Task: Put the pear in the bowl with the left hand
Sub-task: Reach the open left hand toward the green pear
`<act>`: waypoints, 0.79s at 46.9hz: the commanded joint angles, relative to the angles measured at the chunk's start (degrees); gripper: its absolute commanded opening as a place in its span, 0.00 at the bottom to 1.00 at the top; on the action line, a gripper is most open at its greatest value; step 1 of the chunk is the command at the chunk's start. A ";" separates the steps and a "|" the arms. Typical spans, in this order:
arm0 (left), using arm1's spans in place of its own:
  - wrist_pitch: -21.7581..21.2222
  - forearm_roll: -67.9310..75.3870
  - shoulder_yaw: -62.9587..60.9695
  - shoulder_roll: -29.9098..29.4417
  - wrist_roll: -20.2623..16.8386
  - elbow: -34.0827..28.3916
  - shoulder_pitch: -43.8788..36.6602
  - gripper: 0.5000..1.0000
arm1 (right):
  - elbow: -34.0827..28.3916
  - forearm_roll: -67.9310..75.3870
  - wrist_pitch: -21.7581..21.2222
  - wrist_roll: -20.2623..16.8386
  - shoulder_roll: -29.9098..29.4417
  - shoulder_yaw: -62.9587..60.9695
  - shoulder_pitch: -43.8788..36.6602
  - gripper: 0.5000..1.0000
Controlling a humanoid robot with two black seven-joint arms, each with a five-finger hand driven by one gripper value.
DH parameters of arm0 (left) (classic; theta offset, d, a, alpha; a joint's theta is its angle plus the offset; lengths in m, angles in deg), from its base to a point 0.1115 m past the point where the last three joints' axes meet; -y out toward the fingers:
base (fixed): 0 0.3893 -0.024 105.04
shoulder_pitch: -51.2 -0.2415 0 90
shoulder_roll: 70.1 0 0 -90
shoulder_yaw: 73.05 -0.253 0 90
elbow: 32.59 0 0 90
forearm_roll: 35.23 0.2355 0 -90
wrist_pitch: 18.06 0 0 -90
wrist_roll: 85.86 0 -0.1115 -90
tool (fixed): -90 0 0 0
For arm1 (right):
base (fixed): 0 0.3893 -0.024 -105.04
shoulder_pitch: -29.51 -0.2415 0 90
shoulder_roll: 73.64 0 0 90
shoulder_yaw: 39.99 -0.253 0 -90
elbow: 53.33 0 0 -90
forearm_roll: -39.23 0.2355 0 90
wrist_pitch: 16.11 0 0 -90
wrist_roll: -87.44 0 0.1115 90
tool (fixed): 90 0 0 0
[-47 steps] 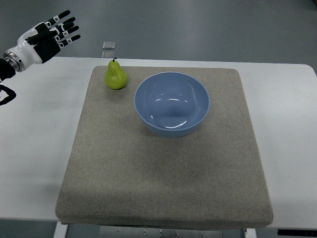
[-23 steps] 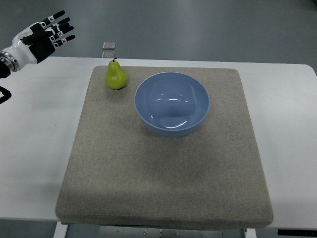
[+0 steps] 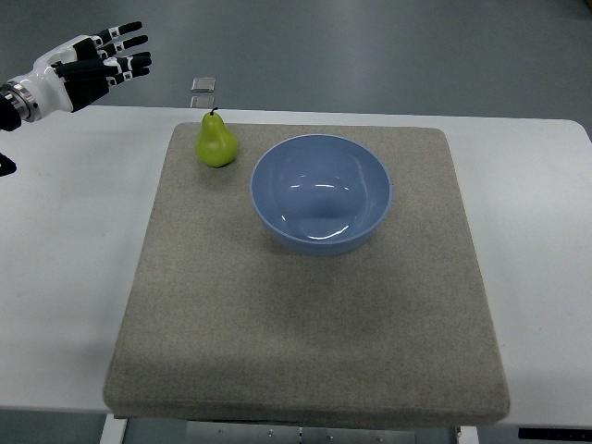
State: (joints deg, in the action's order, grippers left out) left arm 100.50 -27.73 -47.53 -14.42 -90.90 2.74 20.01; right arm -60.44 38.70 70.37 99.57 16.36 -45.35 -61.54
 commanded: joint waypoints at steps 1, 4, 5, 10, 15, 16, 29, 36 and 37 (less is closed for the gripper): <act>-0.09 5.57 -0.03 -0.04 -0.06 0.00 0.87 0.99 | 0.00 0.01 0.00 0.00 0.00 0.00 0.00 0.85; -0.09 10.41 -0.03 -0.04 -0.06 0.00 1.75 0.99 | 0.08 0.01 0.00 0.00 0.00 0.00 0.00 0.85; -0.09 11.82 -0.03 0.04 -0.06 0.00 2.01 0.99 | 0.00 0.09 0.00 0.00 0.00 0.00 0.00 0.85; -0.09 18.06 -0.03 0.13 -0.14 0.00 2.80 0.99 | 0.00 0.01 0.00 0.00 0.00 0.00 0.00 0.85; -0.09 25.26 -0.03 0.22 -0.23 0.00 4.29 0.99 | 0.00 0.01 0.00 0.00 0.00 0.00 0.00 0.85; -0.09 27.10 -0.03 0.31 -0.23 0.00 4.65 0.99 | 0.00 0.01 0.00 0.00 0.00 0.00 0.00 0.85; -0.70 48.99 -0.12 4.08 -1.99 0.44 6.85 0.99 | 0.00 0.01 0.00 0.00 0.00 0.00 0.00 0.85; -2.72 60.42 -0.65 7.25 -2.25 0.36 7.37 0.99 | 0.00 0.01 0.00 0.00 0.00 0.00 0.00 0.85; -3.25 61.83 -1.00 7.60 -2.25 0.27 7.37 0.99 | 0.00 0.01 0.00 0.00 0.00 0.00 0.00 0.85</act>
State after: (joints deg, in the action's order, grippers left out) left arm 98.52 29.77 -47.87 -7.88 -93.11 3.13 27.28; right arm -60.44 38.70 70.37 99.57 16.36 -45.35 -61.54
